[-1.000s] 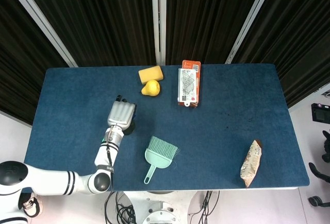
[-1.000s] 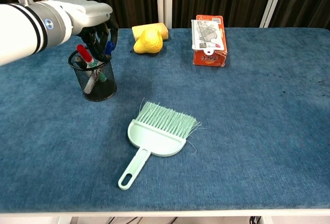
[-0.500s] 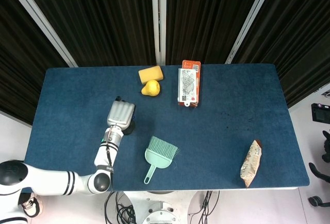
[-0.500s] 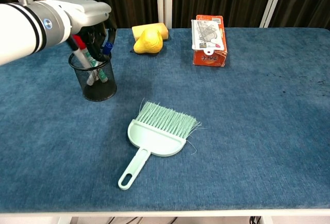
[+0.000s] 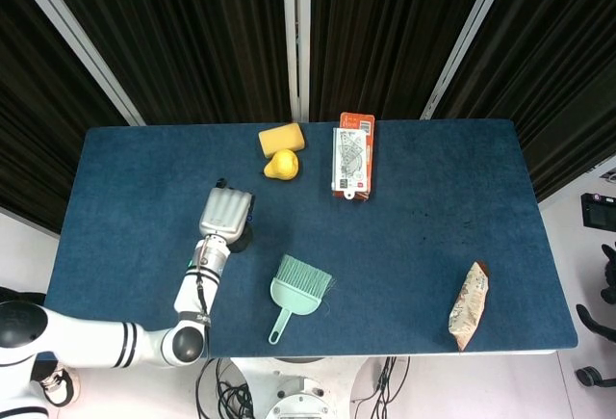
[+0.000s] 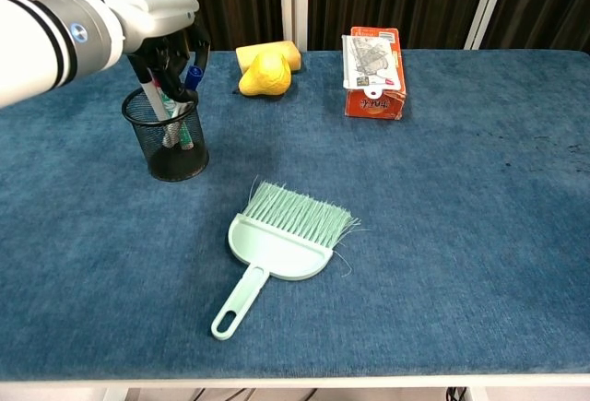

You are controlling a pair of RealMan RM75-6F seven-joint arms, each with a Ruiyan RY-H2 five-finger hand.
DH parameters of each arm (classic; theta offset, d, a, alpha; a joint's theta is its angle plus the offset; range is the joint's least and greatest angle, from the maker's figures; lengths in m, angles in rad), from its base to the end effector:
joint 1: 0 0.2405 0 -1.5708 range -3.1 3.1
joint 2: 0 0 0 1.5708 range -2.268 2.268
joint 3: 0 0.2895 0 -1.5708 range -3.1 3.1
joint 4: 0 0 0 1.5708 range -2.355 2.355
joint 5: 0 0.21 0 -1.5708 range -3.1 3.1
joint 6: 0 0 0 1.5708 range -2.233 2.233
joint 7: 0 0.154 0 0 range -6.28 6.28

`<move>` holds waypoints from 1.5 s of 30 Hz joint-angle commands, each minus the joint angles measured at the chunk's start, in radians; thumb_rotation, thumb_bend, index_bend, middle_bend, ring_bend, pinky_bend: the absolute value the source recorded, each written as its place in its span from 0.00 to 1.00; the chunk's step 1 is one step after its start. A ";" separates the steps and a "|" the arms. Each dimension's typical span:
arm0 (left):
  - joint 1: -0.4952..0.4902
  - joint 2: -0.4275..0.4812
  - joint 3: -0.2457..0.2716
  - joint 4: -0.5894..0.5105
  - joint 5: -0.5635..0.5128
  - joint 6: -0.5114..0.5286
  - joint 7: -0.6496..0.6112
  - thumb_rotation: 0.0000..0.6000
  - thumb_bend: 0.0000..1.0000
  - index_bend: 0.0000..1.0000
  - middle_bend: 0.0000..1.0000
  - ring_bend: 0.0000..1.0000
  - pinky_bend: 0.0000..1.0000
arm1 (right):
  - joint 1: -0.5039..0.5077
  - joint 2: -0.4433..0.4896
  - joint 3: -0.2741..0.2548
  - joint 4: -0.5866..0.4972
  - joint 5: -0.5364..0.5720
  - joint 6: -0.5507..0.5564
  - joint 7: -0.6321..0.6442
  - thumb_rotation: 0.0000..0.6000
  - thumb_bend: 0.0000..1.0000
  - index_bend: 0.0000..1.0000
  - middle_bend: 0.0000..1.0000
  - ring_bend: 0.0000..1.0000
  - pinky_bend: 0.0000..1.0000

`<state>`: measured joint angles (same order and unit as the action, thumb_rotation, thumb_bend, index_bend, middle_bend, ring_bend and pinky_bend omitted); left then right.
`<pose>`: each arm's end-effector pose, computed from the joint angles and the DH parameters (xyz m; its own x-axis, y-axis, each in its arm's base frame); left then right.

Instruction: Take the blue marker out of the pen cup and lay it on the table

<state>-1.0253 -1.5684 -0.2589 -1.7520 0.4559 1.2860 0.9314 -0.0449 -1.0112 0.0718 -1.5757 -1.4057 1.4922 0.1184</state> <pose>-0.0810 0.3895 -0.0059 0.5760 0.2348 0.7830 0.8169 -0.2003 -0.5409 -0.3848 -0.1499 0.2284 0.4125 -0.0049 0.9110 -0.8915 0.2033 0.4048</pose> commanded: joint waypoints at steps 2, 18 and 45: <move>0.010 0.028 -0.010 -0.053 0.005 0.027 -0.002 1.00 0.35 0.68 0.76 0.48 0.22 | -0.002 0.003 -0.001 -0.004 -0.003 0.004 0.001 1.00 0.18 0.00 0.00 0.00 0.00; 0.117 0.283 -0.060 -0.490 0.115 0.170 -0.098 1.00 0.37 0.72 0.79 0.52 0.23 | -0.006 0.009 -0.006 -0.041 -0.029 0.028 -0.034 1.00 0.18 0.00 0.00 0.00 0.00; 0.283 0.264 0.077 0.108 0.397 -0.103 -0.521 1.00 0.35 0.71 0.78 0.50 0.25 | 0.003 0.004 -0.003 -0.069 -0.007 0.012 -0.088 1.00 0.18 0.00 0.00 0.00 0.00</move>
<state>-0.7557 -1.2503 -0.2192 -1.7281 0.7850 1.2220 0.4587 -0.0416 -1.0072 0.0686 -1.6443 -1.4131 1.5041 0.0306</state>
